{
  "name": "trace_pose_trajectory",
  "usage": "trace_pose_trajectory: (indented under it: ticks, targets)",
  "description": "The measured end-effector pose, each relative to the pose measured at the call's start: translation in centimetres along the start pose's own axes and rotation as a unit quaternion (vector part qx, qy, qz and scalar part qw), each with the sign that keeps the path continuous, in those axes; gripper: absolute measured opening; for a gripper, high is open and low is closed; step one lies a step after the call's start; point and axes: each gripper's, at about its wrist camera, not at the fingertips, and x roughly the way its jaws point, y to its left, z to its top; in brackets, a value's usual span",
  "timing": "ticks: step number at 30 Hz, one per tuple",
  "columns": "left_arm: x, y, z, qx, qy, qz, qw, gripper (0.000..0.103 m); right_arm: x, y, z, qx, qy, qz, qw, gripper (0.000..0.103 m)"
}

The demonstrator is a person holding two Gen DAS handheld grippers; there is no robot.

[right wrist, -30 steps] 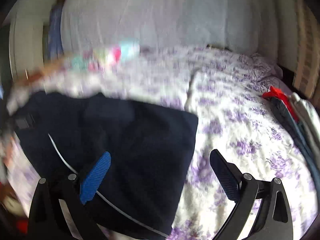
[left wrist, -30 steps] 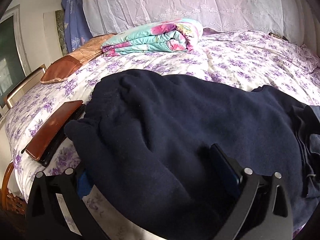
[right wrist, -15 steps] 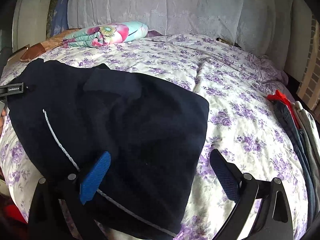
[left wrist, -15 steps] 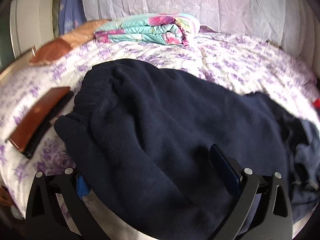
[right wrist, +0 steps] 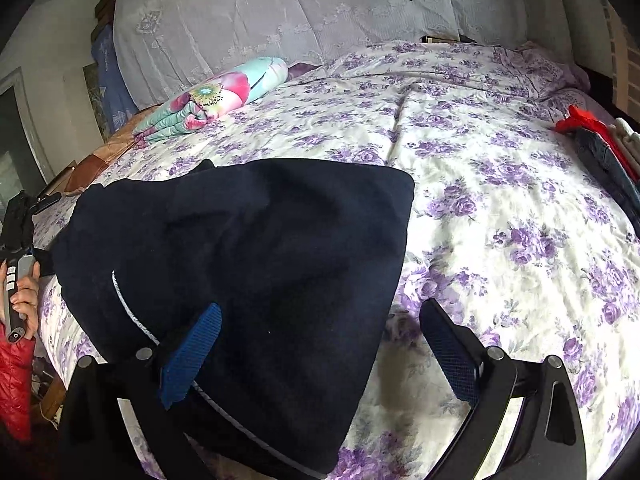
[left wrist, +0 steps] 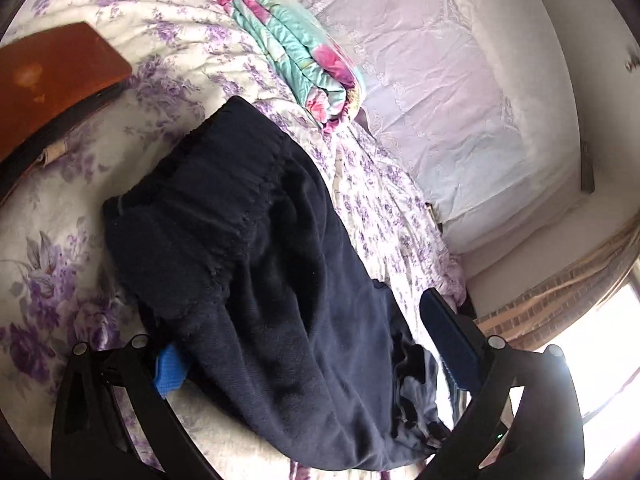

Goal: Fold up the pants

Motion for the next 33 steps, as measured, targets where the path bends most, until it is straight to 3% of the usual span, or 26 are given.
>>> trace_pose_trajectory:
  ticks: [4, 9, 11, 13, 19, 21, 24, 25, 27, 29, 32, 33]
  targets:
    - [0.9, -1.3, -0.2, 0.029, -0.007, 0.040, 0.9988, 0.098, -1.6, 0.1, -0.2, 0.000, -0.046, 0.000, 0.999, 0.099]
    - [1.9, -2.2, -0.3, 0.047, -0.045, 0.084, 0.9943, 0.098, -4.9, 0.6, 1.3, 0.012, -0.119, 0.019, 0.993, 0.098]
    - [1.9, -3.0, -0.8, 0.074, -0.047, 0.103, 0.9908, 0.098, -5.7, 2.3, 3.0, -0.008, -0.132, 0.033, 0.991, 0.092]
    - [0.3, -3.0, -1.1, 0.062, -0.056, 0.088, 0.9926, 0.098, -5.6, 4.6, 4.4, -0.033, -0.135, 0.049, 0.989, 0.083]
    - [-5.1, 0.6, -0.8, -0.025, -0.044, -0.004, 0.9987, 0.098, -0.3, 14.1, 7.8, -0.103, -0.064, 0.150, 0.981, 0.043]
    - [-6.1, 1.0, -0.8, -0.035, -0.039, -0.019, 0.9984, 0.098, 2.8, 17.9, 8.5, -0.109, -0.031, 0.181, 0.977, 0.037]
    - [-7.1, 1.6, -0.9, -0.049, -0.047, -0.011, 0.9976, 0.098, 5.9, 24.4, 7.6, -0.139, 0.015, 0.224, 0.965, 0.037]
    - [-7.3, 1.8, -0.9, -0.055, -0.047, -0.009, 0.9973, 0.098, 6.0, 26.5, 6.8, -0.162, 0.019, 0.231, 0.959, 0.043]
    - [-7.4, 2.4, -0.7, -0.063, -0.044, -0.013, 0.9970, 0.098, 6.0, 31.2, 4.7, -0.230, 0.016, 0.224, 0.947, 0.052]
    - [-7.3, 2.5, -0.4, -0.070, -0.042, -0.014, 0.9966, 0.098, 6.5, 34.6, 3.1, -0.294, 0.020, 0.209, 0.933, 0.052]
    - [-6.9, 2.3, -0.3, -0.078, -0.039, 0.002, 0.9962, 0.098, 9.1, 36.7, 1.5, -0.357, 0.041, 0.155, 0.920, 0.052]
    - [-6.9, 2.4, -0.4, -0.079, -0.037, 0.010, 0.9962, 0.098, 9.3, 36.3, 1.4, -0.353, 0.037, 0.165, 0.920, 0.051]
